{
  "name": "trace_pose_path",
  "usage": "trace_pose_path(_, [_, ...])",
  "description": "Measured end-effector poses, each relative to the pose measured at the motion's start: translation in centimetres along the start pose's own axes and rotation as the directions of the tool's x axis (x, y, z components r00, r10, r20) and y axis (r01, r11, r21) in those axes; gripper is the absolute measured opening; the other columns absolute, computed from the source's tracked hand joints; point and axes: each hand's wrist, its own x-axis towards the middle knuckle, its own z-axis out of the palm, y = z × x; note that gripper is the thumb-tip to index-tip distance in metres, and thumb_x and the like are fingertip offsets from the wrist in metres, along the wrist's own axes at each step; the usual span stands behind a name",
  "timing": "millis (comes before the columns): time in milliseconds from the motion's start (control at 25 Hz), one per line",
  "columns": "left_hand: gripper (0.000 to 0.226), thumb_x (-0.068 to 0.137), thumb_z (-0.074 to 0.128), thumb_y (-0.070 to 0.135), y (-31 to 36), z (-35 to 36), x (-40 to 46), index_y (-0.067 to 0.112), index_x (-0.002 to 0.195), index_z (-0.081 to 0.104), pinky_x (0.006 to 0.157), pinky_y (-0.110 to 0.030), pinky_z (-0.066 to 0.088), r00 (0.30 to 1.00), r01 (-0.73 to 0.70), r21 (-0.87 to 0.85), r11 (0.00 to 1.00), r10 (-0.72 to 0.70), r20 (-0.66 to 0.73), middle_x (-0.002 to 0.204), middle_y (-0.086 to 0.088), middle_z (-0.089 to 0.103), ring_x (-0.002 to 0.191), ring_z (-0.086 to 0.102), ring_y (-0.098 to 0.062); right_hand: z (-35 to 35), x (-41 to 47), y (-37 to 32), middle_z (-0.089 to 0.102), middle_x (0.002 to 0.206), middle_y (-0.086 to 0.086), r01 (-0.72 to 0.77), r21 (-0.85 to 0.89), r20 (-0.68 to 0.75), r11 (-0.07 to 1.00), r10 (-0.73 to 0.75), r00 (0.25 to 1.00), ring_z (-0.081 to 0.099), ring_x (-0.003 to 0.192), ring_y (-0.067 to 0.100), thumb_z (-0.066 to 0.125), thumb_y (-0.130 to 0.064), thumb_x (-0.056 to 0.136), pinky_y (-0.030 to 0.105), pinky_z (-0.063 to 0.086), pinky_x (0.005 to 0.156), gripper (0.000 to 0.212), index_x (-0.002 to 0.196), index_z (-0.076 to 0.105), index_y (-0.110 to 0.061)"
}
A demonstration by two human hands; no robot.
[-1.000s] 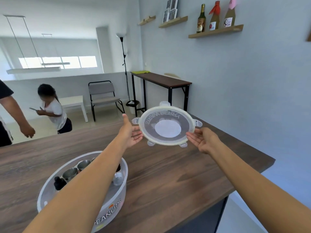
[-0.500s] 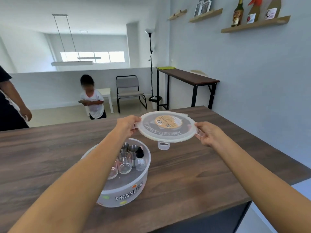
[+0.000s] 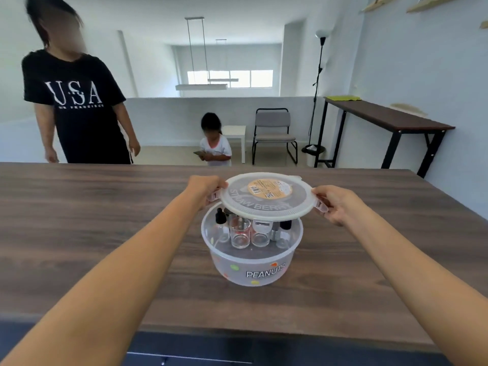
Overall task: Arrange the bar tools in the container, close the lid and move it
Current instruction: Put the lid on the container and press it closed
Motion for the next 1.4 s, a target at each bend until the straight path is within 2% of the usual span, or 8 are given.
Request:
trace_pose_path(120, [0.013, 0.071, 0.071, -0.002, -0.9, -2.1, -0.5, 0.000, 0.078, 0.060, 0.047, -0.029, 0.050, 0.998, -0.013, 0.074, 0.997, 0.017, -0.054, 0.068, -0.014, 0.059, 0.054, 0.057, -0.021, 1.5, -0.5, 0.8, 0.060, 0.070, 0.011, 0.032, -0.067, 0.028, 0.997, -0.030, 0.999, 0.058, 0.058, 0.018, 0.063, 0.002, 0.079, 0.028, 0.049, 0.046, 0.011, 0.070, 0.057, -0.001])
trace_pose_path(400, [0.033, 0.077, 0.063, 0.006, -2.7, -4.1, -2.8, 0.013, 0.053, 0.041, 0.041, -0.022, 0.034, 0.996, -0.051, 0.358, 0.932, 0.075, -0.051, 0.053, -0.007, 0.047, 0.046, 0.040, -0.018, 1.6, -2.5, 2.5, 0.064, 0.071, 0.014, 0.139, -0.236, 0.063, 0.962, -0.128, 0.990, 0.059, 0.059, 0.021, 0.066, 0.004, 0.076, 0.032, 0.051, 0.059, 0.003, 0.074, 0.063, 0.004])
trace_pose_path(560, [0.016, 0.077, 0.065, 0.012, -3.8, -3.9, -3.4, 0.009, 0.064, 0.057, 0.052, -0.027, 0.042, 0.984, -0.112, 0.461, 0.880, 0.163, -0.073, 0.063, -0.008, 0.053, 0.054, 0.047, -0.021, 1.1, -3.5, 3.3, 0.063, 0.074, 0.019, 0.154, -0.271, 0.068, 0.950, -0.141, 0.988, 0.057, 0.059, 0.024, 0.065, 0.005, 0.076, 0.035, 0.050, 0.060, 0.005, 0.078, 0.064, 0.009])
trace_pose_path(680, [0.004, 0.076, 0.063, 0.013, -4.1, -3.5, -3.3, 0.014, 0.072, 0.061, 0.061, -0.030, 0.041, 0.973, -0.151, 0.550, 0.822, 0.223, -0.066, 0.072, -0.010, 0.053, 0.067, 0.047, -0.020, 0.8, -3.9, 3.8, 0.065, 0.079, 0.021, 0.180, -0.293, 0.056, 0.939, -0.172, 0.984, 0.060, 0.069, 0.029, 0.065, 0.004, 0.076, 0.043, 0.054, 0.073, 0.007, 0.068, 0.065, 0.002])
trace_pose_path(840, [0.010, 0.074, 0.062, 0.013, -4.1, -3.4, -3.2, 0.013, 0.065, 0.058, 0.061, -0.031, 0.038, 0.967, -0.164, 0.618, 0.769, 0.248, -0.051, 0.071, -0.010, 0.051, 0.068, 0.045, -0.020, 0.6, -4.2, 4.2, 0.066, 0.075, 0.018, 0.190, -0.296, 0.054, 0.936, -0.182, 0.982, 0.061, 0.074, 0.029, 0.066, 0.003, 0.076, 0.046, 0.054, 0.082, 0.011, 0.067, 0.066, -0.002])
trace_pose_path(1120, [0.034, 0.071, 0.051, 0.004, -4.2, -3.0, -3.3, 0.015, 0.042, 0.035, 0.051, -0.028, 0.030, 0.951, -0.198, 0.653, 0.731, 0.305, -0.054, 0.051, -0.003, 0.036, 0.051, 0.033, -0.019, 0.8, -4.6, 4.4, 0.063, 0.067, 0.008, 0.252, -0.370, 0.066, 0.894, -0.245, 0.967, 0.056, 0.060, 0.017, 0.063, 0.000, 0.080, 0.034, 0.052, 0.071, 0.008, 0.075, 0.069, -0.002])
trace_pose_path(1280, [0.019, 0.076, 0.048, 0.003, -4.4, -3.1, -3.1, 0.010, 0.061, 0.056, 0.056, -0.029, 0.039, 0.948, -0.223, 0.640, 0.735, 0.317, -0.034, 0.074, -0.005, 0.056, 0.065, 0.045, -0.021, 0.9, -5.1, 4.9, 0.062, 0.062, -0.002, 0.324, -0.440, 0.055, 0.838, -0.336, 0.940, 0.054, 0.055, 0.007, 0.062, -0.008, 0.084, 0.020, 0.047, 0.054, 0.020, 0.067, 0.070, -0.014])
trace_pose_path(1400, [0.013, 0.080, 0.049, 0.010, -5.0, -2.5, -3.3, 0.009, 0.083, 0.062, 0.070, -0.034, 0.044, 0.897, -0.311, 0.731, 0.607, 0.442, 0.015, 0.088, -0.014, 0.057, 0.082, 0.051, -0.026, 0.7, -5.6, 5.6, 0.069, 0.068, -0.001, 0.381, -0.526, 0.098, 0.761, -0.391, 0.915, 0.062, 0.062, 0.012, 0.058, -0.016, 0.088, 0.030, 0.056, 0.065, 0.018, 0.083, 0.075, -0.012])
